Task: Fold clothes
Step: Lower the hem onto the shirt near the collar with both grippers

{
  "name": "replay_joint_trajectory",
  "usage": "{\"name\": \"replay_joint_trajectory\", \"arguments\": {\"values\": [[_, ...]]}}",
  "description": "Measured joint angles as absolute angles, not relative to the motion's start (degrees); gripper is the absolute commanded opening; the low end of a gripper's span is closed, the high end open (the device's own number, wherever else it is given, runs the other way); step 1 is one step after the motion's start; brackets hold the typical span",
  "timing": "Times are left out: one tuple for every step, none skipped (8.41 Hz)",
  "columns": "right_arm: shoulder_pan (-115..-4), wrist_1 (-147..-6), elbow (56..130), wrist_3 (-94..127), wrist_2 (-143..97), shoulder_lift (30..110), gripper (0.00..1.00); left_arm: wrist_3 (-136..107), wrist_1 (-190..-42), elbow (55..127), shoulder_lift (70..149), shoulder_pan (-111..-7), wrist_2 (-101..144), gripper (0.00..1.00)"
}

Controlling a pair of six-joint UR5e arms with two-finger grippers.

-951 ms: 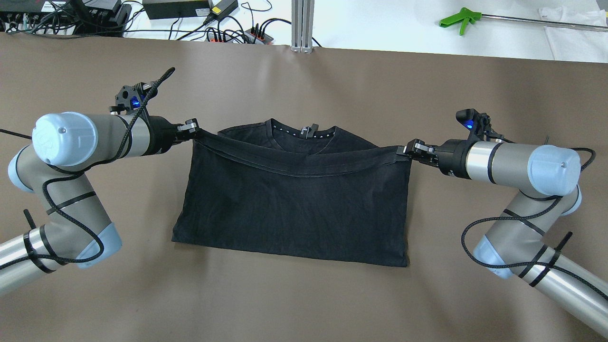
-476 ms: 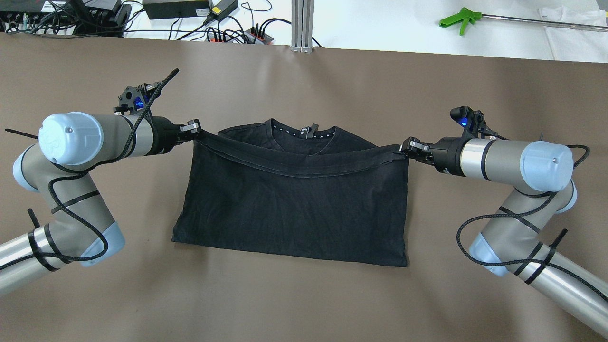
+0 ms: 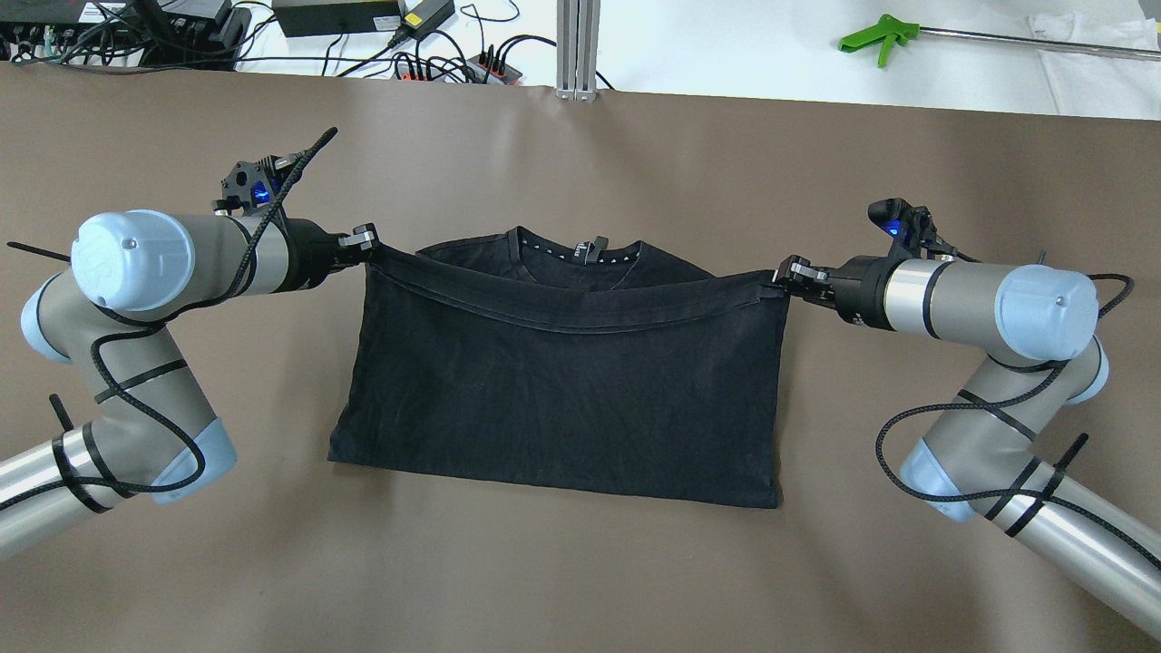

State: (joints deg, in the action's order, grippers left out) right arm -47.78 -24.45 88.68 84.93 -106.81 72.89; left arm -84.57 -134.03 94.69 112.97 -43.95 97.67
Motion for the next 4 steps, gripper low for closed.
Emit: {"name": "replay_joint_trajectory", "arguments": {"values": [[-48.0, -24.6, 88.3, 84.9, -106.2, 72.9, 0.00, -84.5, -134.0, 94.5, 113.0, -44.3, 97.7, 0.00], [-48.3, -24.7, 88.0, 84.8, -105.8, 72.8, 0.00, -84.5, -134.0, 94.3, 113.0, -44.6, 97.7, 0.00], [-48.5, -24.7, 87.7, 84.8, -105.6, 72.8, 0.00, -84.5, -134.0, 94.0, 113.1, -44.8, 97.7, 0.00], [-48.7, -24.8, 87.6, 84.8, -105.5, 72.7, 0.00, -84.5, -134.0, 93.5, 113.6, -45.2, 97.8, 0.00]]}}
